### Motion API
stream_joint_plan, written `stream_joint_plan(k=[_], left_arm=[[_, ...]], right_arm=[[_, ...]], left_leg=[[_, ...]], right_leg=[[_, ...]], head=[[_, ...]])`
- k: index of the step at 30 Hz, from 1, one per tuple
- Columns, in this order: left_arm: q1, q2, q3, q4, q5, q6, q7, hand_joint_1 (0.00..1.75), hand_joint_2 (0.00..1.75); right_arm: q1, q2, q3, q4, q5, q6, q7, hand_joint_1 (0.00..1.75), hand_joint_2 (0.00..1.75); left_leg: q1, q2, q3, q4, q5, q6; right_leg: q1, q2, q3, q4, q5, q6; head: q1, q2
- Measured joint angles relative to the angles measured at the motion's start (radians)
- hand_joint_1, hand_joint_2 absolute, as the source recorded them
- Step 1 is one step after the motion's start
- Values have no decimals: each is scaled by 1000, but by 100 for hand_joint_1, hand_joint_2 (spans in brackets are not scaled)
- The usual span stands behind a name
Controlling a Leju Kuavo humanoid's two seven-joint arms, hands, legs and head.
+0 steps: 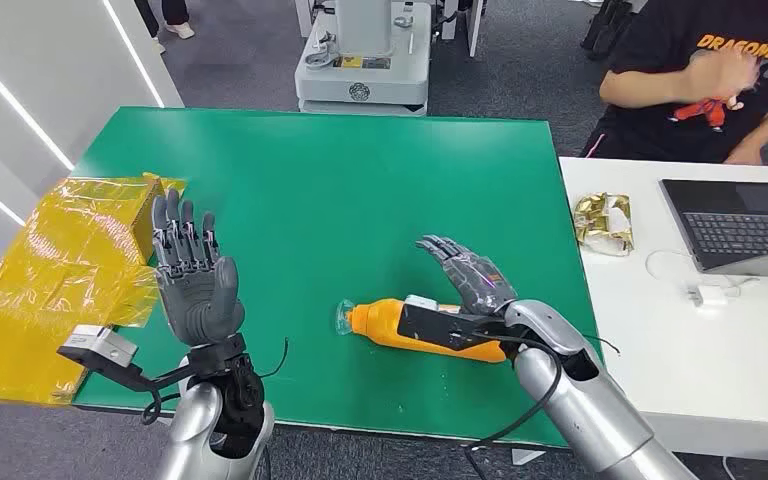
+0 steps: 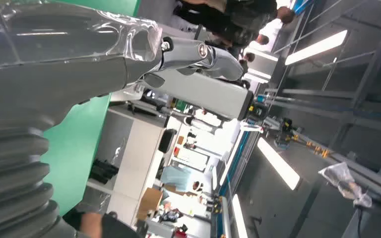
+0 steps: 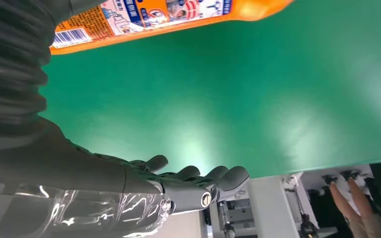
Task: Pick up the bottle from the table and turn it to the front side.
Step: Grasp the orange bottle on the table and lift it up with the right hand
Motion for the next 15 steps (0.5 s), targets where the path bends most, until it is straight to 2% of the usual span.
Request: stream_joint_plan(k=[7,15], left_arm=[[-13,2,-7,0,18,14,7,0,175],[-24,3,-21,0,30,15,10,0,175]], right_arm=[[-63,-17,58,96,-38,40,12,0,175],[-68,-40,110,155,-66,40,13,0,175]], left_leg=[[0,0,0,0,0,0],[0,0,0,0,0,0]], right_leg=[[0,-1,0,0,0,0],[0,0,0,0,0,0]], head=[[0,0],[0,0]])
